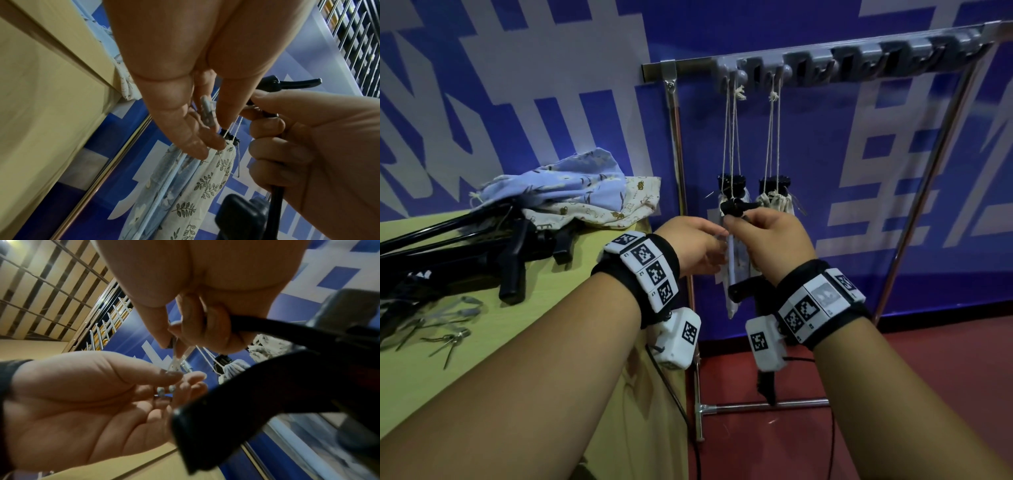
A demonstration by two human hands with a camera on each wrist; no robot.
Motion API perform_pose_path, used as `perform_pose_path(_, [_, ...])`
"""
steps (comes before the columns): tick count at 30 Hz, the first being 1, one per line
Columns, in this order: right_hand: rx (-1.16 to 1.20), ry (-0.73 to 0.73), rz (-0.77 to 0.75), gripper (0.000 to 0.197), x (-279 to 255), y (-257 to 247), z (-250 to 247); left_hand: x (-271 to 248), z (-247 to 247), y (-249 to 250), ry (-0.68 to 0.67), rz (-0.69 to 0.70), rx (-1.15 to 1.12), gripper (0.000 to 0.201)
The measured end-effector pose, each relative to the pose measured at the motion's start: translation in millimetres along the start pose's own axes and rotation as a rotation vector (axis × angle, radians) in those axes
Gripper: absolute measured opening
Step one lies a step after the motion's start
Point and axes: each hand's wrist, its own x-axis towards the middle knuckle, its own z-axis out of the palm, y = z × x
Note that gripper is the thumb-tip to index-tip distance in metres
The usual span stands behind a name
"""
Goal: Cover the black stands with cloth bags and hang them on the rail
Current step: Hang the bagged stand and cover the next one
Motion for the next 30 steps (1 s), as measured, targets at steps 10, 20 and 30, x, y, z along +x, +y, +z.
perform_pose_path(10, [-0.083, 0.032, -0.087, 0.028, -9, -47, -1, -28, -14, 32, 0.086, 0.08, -0.116, 0.026])
perform_pose_path(20, [-0.063, -0.042, -0.139, 0.03, -32, -139, 31, -109, -89, 71, 0.133, 0.139, -0.071, 0.028])
perform_pose_path(30, [-0.187, -0.133, -0.229, 0.047, -68, -201, 69, -199, -181, 58, 0.253, 0.158, 0.077, 0.022])
